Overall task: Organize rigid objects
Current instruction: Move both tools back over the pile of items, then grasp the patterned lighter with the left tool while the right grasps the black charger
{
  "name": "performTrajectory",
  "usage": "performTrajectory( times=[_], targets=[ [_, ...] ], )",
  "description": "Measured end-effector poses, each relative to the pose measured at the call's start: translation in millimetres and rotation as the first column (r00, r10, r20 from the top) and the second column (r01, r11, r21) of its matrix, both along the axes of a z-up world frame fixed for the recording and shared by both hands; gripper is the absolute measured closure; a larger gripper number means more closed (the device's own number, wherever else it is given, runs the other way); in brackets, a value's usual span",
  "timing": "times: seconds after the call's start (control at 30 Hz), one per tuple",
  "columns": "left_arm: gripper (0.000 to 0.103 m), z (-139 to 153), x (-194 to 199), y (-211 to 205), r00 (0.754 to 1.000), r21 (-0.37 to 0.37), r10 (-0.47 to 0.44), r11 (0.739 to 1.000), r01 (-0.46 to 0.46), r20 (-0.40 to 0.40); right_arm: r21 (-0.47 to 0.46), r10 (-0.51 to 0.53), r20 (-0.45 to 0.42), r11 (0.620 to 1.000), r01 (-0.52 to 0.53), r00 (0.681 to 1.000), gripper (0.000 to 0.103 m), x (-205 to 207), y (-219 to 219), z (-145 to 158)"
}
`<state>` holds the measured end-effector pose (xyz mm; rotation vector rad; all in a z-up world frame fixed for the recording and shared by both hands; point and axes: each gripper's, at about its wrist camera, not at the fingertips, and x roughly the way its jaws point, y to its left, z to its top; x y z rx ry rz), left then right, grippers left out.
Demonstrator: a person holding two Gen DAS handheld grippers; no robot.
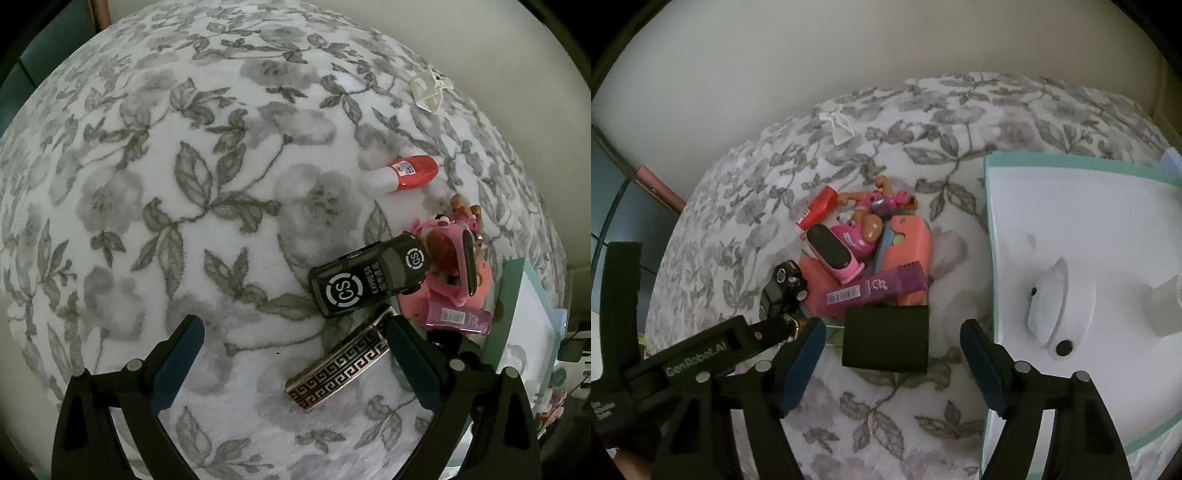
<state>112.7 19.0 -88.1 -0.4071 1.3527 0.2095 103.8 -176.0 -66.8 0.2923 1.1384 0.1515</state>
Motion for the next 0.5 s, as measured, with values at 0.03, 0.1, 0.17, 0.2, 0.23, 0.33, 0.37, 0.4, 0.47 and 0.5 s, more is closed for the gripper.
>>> performTrajectory(
  times=[0.03, 0.1, 0.17, 0.2, 0.23, 0.33, 0.37, 0.4, 0.47, 0.5],
  targets=[
    [0.004, -0.6, 0.5, -0.8, 1.0, -0.002, -0.008, 1.0, 0.008, 0.003, 0.0, 0.0, -0.004, 1.0, 0.0, 1.0, 0.028, 0.4, 0.4, -1.5],
    [0.004, -2.2, 3.9, -4.2, 0.999, 0.001, -0.034, 0.999, 0.034, 0.01, 0.001, 0.005, -0.017, 1.0, -0.005, 1.0, 0.03, 1.8, 2.1, -6.2],
    [0.004, -2.8, 5.6, -9.8, 0.998, 0.003, -0.054, 0.999, 0.054, 0.015, -0.008, 0.012, -0.03, 1.0, -0.012, 0.999, 0.033, 2.9, 4.8, -11.1],
    [0.004, -2.9, 5.9, -11.9, 0.998, 0.003, -0.062, 0.998, 0.062, 0.017, -0.011, 0.015, -0.031, 1.0, -0.015, 0.999, 0.039, 3.2, 5.5, -12.8],
    [0.004, -3.0, 6.3, -13.6, 0.998, 0.003, -0.067, 0.998, 0.067, 0.018, -0.009, 0.014, -0.031, 1.0, -0.014, 0.999, 0.041, 3.6, 5.4, -14.0],
    [0.01, -3.1, 8.6, -19.9, 0.996, -0.009, -0.082, 0.997, 0.083, 0.021, 0.021, 0.011, -0.035, 1.0, -0.01, 0.999, 0.049, 3.7, 3.4, -13.9],
    [0.013, -1.4, 10.8, -20.0, 0.996, -0.017, -0.087, 0.996, 0.087, 0.019, 0.021, 0.011, -0.036, 1.0, -0.01, 0.999, 0.049, 3.5, 3.4, -13.7],
    [0.016, -0.5, 12.4, -20.5, 0.996, -0.025, -0.09, 0.996, 0.091, 0.018, 0.012, 0.014, -0.035, 1.0, -0.014, 0.999, 0.049, 3.3, 4.0, -13.6],
    [0.022, -0.5, 13.9, -24.0, 0.994, -0.042, -0.102, 0.994, 0.103, 0.023, 0.004, 0.018, -0.036, 1.0, -0.018, 0.999, 0.049, 3.2, 4.8, -13.1],
    [0.025, -0.4, 14.2, -25.8, 0.994, -0.049, -0.108, 0.993, 0.11, 0.025, 0.001, 0.019, -0.037, 1.0, -0.019, 0.999, 0.049, 3.4, 5.1, -12.7]
  ],
)
